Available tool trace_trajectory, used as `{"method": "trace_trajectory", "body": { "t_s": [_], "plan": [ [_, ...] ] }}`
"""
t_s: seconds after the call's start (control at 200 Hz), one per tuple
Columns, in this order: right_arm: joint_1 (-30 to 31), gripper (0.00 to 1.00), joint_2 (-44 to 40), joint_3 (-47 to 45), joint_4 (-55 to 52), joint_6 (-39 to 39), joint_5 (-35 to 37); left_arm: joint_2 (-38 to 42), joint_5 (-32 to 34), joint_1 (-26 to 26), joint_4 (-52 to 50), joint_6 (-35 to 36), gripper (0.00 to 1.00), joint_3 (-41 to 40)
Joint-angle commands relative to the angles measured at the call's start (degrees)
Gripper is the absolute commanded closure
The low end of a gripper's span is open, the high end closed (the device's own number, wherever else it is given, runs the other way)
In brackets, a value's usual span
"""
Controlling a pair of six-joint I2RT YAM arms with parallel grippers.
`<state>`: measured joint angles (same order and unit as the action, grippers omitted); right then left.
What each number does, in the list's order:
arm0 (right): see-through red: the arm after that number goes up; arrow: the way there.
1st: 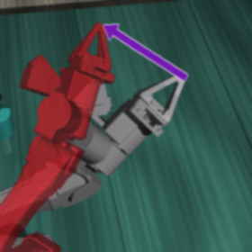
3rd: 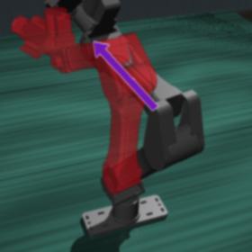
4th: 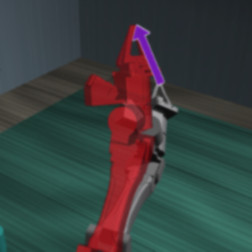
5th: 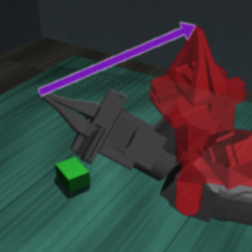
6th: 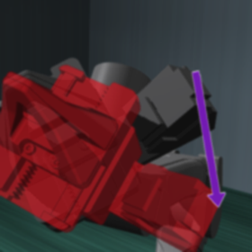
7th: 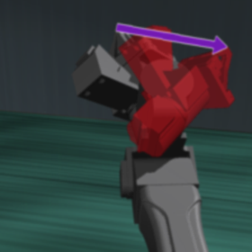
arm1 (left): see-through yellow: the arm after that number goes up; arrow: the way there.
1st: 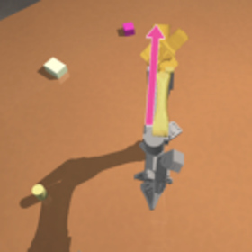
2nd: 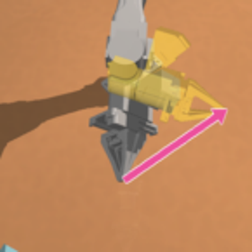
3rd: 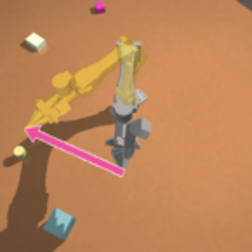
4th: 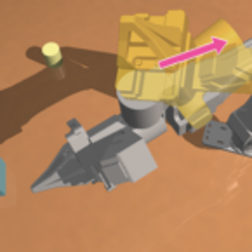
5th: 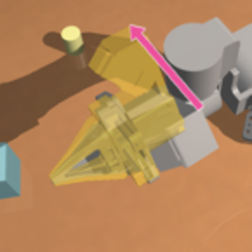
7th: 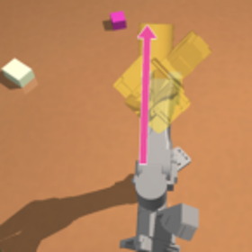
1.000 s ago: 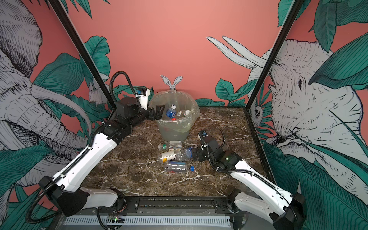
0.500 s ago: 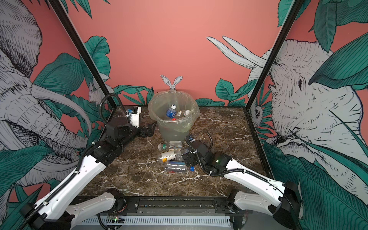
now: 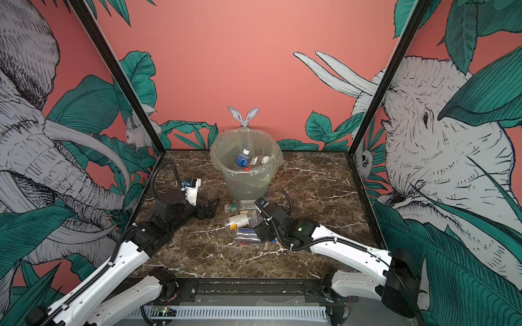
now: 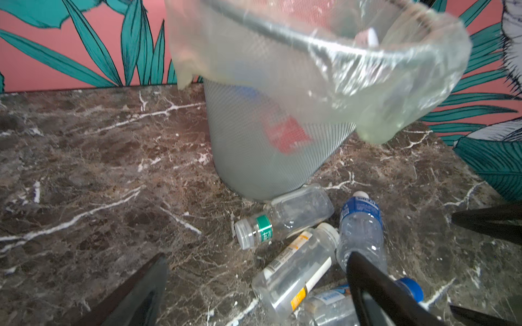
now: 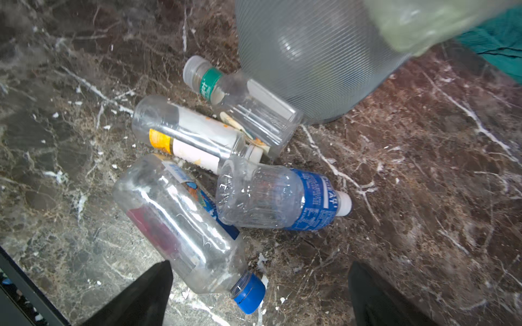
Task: Throw the plastic bottles in the bin
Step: Pick up the plastic bottle from the center of the table.
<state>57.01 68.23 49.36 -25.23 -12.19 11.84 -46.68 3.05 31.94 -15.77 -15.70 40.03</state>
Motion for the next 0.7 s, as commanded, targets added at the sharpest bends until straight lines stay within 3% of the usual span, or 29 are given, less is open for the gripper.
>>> {"method": "trace_trajectory", "body": {
  "t_s": [0.0, 0.695],
  "plan": [
    [0.72, 0.01, 1.88, 1.72, -1.18, 2.63, -4.76, 0.11, -2.27, -0.22, 1.85, -2.72, 0.01, -3.35],
    [3.98, 0.01, 16.01, 9.41, 0.05, 14.09, -14.87, -5.20, -3.99, -0.22, 4.70, -4.65, 0.00, -8.78]
  ]
}}
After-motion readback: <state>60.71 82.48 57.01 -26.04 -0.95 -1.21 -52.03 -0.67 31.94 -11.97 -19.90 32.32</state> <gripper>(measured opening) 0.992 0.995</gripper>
